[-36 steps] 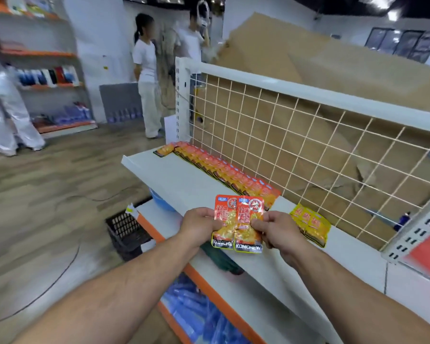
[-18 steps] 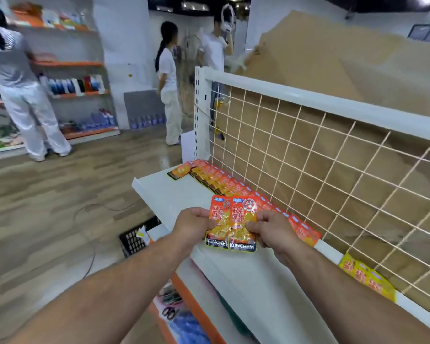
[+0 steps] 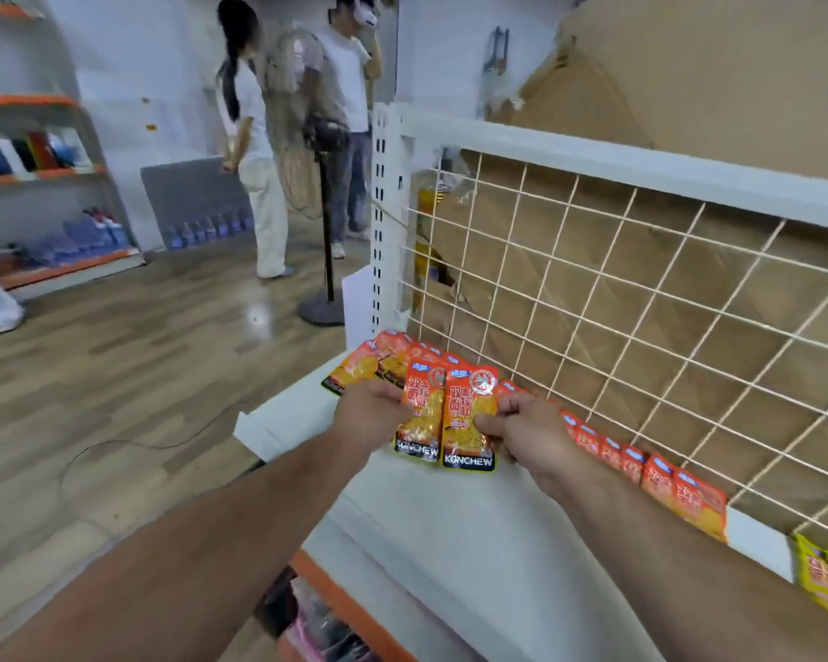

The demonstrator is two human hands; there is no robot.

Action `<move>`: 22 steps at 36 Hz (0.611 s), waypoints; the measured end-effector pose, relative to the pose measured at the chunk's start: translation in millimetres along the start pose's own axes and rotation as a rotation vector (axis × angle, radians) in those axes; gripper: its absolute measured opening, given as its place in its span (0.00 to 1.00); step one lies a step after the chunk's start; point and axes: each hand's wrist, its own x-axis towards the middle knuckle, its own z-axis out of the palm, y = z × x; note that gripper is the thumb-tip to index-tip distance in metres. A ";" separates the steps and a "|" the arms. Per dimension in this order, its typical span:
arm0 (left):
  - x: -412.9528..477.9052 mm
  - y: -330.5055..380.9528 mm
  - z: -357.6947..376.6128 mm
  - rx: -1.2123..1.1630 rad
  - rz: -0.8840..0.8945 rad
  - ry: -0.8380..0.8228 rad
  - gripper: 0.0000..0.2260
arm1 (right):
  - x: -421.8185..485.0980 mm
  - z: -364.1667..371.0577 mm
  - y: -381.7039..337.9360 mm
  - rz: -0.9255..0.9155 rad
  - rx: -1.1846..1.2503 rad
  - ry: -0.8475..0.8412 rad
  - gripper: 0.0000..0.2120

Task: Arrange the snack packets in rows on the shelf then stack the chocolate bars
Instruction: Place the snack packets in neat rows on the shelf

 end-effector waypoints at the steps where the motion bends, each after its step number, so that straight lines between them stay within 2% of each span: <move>1: 12.0 0.0 -8.2 0.012 -0.001 -0.024 0.06 | 4.8 10.4 -3.7 0.011 -0.005 0.014 0.16; 6: 65.9 -1.0 -41.1 0.107 0.046 -0.095 0.11 | 27.6 54.5 -22.4 0.061 -0.006 0.094 0.12; 12: 113.2 -8.6 -65.6 0.163 0.041 -0.199 0.08 | 42.1 92.4 -35.1 0.105 0.049 0.184 0.13; 16: 137.8 -12.2 -72.9 0.212 0.071 -0.206 0.08 | 44.6 106.6 -41.4 0.120 0.058 0.237 0.13; 22: 153.9 -16.3 -78.4 0.466 0.142 -0.214 0.06 | 48.4 116.1 -51.1 0.152 0.056 0.285 0.09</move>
